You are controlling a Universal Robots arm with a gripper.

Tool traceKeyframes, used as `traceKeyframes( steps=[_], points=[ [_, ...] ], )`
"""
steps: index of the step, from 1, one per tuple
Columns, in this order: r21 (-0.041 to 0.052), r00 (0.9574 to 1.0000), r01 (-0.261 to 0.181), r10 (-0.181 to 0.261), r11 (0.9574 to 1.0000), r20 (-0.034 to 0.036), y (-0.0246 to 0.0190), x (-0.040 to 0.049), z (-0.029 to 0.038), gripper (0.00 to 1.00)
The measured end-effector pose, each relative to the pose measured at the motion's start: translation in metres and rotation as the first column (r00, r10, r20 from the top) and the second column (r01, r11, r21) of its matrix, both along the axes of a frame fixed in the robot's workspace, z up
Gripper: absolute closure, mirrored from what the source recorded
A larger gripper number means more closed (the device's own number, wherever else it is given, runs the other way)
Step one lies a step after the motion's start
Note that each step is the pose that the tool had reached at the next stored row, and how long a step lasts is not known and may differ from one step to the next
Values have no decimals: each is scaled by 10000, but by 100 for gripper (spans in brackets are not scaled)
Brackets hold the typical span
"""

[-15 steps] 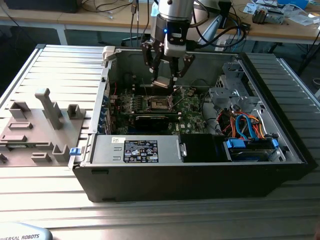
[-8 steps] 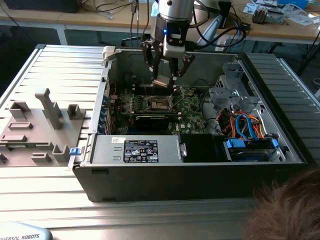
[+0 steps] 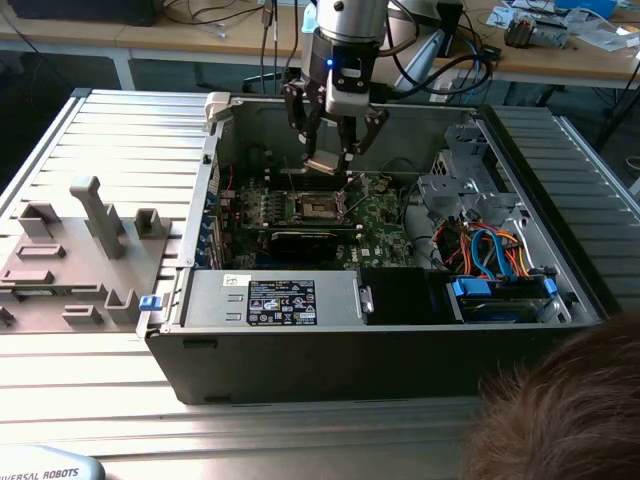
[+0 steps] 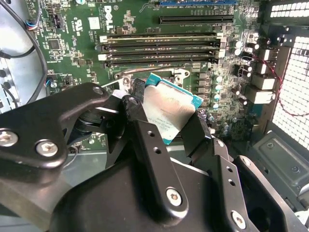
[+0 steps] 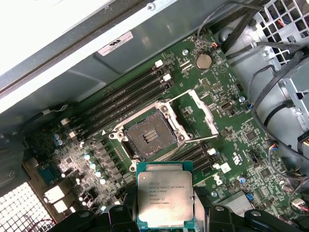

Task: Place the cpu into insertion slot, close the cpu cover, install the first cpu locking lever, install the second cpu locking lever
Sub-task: 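Place the cpu into insertion slot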

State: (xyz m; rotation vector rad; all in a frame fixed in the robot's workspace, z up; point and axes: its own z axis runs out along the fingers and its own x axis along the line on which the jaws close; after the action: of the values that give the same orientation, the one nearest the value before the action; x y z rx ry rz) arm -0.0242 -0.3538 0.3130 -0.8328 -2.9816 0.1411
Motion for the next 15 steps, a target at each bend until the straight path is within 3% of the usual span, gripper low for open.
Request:
traceKeyframes(
  steps=[15],
  points=[
    [0,9999,165,-165,9999,0,0,0,-8,45]
  ],
)
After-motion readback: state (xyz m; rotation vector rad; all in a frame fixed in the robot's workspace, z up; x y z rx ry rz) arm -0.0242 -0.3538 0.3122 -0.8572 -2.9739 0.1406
